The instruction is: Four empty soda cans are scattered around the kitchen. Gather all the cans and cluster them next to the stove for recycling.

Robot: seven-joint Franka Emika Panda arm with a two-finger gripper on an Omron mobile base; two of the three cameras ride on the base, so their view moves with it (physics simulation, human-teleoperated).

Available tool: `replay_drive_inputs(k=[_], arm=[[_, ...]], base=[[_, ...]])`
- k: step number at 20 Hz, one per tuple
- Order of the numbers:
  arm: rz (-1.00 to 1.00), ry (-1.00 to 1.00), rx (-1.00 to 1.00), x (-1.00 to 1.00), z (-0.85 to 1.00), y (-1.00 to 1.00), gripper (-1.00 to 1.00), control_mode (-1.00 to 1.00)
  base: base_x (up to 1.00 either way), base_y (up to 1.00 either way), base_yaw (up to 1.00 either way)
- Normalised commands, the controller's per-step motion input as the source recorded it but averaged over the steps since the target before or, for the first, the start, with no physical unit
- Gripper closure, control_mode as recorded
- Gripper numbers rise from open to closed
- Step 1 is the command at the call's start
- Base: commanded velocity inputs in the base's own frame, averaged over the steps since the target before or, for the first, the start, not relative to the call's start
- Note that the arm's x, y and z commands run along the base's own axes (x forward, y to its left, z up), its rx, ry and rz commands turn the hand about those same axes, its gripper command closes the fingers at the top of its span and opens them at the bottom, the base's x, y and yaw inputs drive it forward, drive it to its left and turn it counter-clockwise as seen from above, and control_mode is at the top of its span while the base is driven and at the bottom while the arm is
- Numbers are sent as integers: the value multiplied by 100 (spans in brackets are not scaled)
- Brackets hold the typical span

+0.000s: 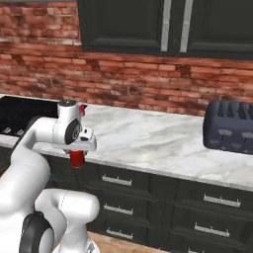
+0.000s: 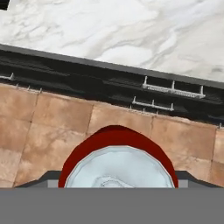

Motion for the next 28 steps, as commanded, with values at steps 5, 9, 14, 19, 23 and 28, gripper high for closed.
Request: replay_drive_inputs(k=[5, 9, 14, 19, 23, 28], arm=[[0, 0, 0, 0, 0, 0, 100, 100], [0, 0, 0, 0, 0, 0, 100, 100], [0, 0, 0, 0, 0, 0, 100, 100], [0, 0, 0, 0, 0, 0, 100, 100], [0, 0, 0, 0, 0, 0, 100, 100], [0, 0, 0, 0, 0, 0, 100, 100]], base=[[59, 83, -49], [47, 89, -18], [36, 29, 0], [44, -6, 19], [62, 0, 16], [56, 0, 6]])
